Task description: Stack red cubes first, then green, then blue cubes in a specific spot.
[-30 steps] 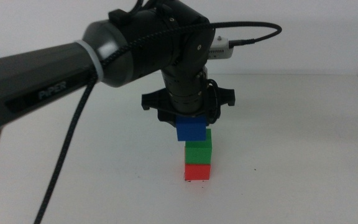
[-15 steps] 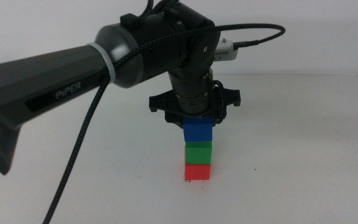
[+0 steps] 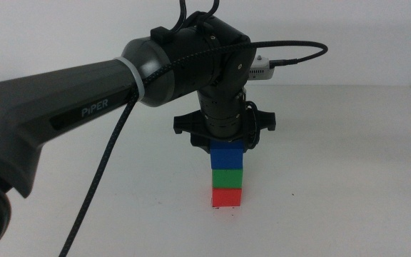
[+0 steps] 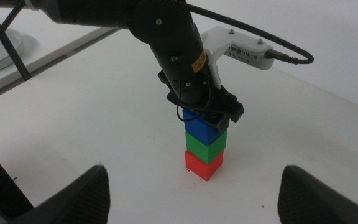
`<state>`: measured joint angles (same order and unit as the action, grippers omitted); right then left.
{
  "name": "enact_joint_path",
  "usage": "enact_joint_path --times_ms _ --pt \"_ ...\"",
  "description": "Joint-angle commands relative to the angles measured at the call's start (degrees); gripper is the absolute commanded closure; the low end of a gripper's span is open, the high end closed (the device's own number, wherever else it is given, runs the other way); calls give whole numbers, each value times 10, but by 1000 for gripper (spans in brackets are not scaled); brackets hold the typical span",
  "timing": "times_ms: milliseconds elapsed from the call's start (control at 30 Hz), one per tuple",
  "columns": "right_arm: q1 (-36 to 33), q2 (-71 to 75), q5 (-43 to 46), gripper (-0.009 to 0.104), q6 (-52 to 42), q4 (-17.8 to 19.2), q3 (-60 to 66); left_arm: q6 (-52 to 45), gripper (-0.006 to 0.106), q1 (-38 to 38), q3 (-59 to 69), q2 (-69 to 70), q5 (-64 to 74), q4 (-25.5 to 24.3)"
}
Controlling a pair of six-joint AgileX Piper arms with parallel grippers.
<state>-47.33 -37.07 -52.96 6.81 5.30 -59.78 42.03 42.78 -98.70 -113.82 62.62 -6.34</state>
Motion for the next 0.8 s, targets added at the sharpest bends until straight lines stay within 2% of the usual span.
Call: enact_joint_path --times_ms 0,33,67,367,400,633,767 --pt "4 3 3 2 -2 3 1 -1 89 1 -4 -1 8 -2" --pt "4 3 3 2 -2 3 1 -1 85 1 -4 -1 8 0" --pt "4 3 3 2 -2 3 1 -1 73 1 -4 -1 8 2" --pt "4 3 3 2 -2 3 1 -18 10 1 -5 0 -1 16" --pt "4 3 3 2 -2 3 1 -19 7 1 -6 1 0 21" --pt "4 3 3 2 -2 3 1 -82 7 1 -44 55 38 21" --pt "4 3 3 2 -2 3 1 -115 7 1 -71 123 73 -12"
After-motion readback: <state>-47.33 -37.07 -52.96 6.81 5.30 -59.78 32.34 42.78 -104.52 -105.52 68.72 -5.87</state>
